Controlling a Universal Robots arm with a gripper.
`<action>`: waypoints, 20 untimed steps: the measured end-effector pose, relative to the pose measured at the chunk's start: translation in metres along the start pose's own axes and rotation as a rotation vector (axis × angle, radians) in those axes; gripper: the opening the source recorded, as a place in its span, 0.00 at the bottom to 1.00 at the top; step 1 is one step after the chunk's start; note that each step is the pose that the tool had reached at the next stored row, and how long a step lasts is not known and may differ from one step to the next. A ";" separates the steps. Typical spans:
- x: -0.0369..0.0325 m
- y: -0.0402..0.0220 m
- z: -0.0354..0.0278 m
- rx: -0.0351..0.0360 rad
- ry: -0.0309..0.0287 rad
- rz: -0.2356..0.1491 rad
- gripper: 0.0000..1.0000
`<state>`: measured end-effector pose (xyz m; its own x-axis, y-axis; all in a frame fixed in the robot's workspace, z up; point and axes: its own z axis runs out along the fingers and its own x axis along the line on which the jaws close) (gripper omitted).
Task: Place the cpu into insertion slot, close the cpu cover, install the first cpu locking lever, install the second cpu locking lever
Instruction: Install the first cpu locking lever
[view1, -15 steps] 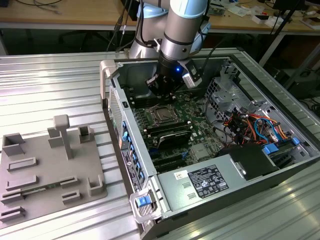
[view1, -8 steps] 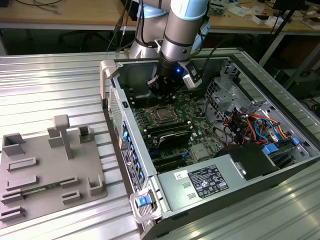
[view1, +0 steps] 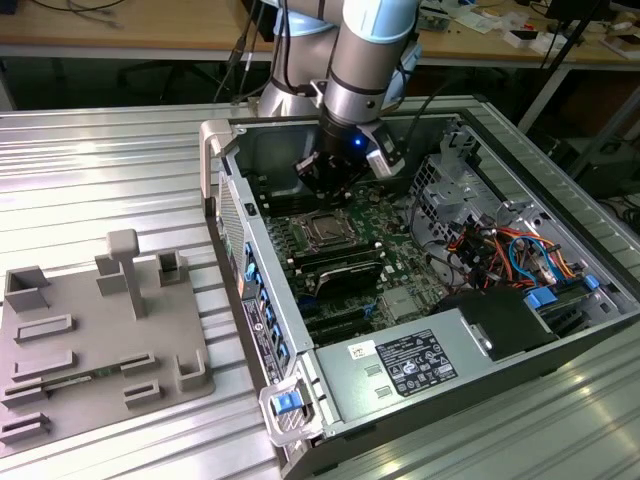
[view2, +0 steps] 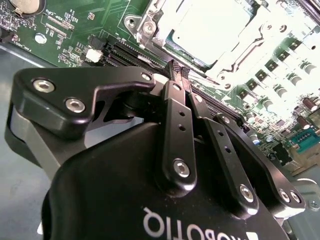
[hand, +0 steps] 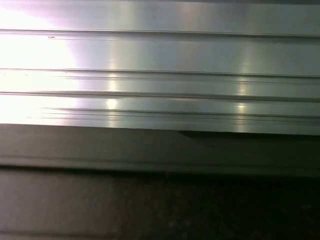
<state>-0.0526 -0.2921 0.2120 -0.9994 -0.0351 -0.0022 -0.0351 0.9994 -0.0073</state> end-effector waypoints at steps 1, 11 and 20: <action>-0.0006 0.0001 0.0004 0.0000 0.0001 0.000 0.11; -0.0047 0.0018 0.0041 -0.0001 -0.0001 0.000 0.11; -0.0082 0.0041 0.0071 0.0000 0.0001 0.000 0.11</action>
<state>-0.0446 -0.2877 0.2049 -0.9994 -0.0351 -0.0021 -0.0351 0.9994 -0.0073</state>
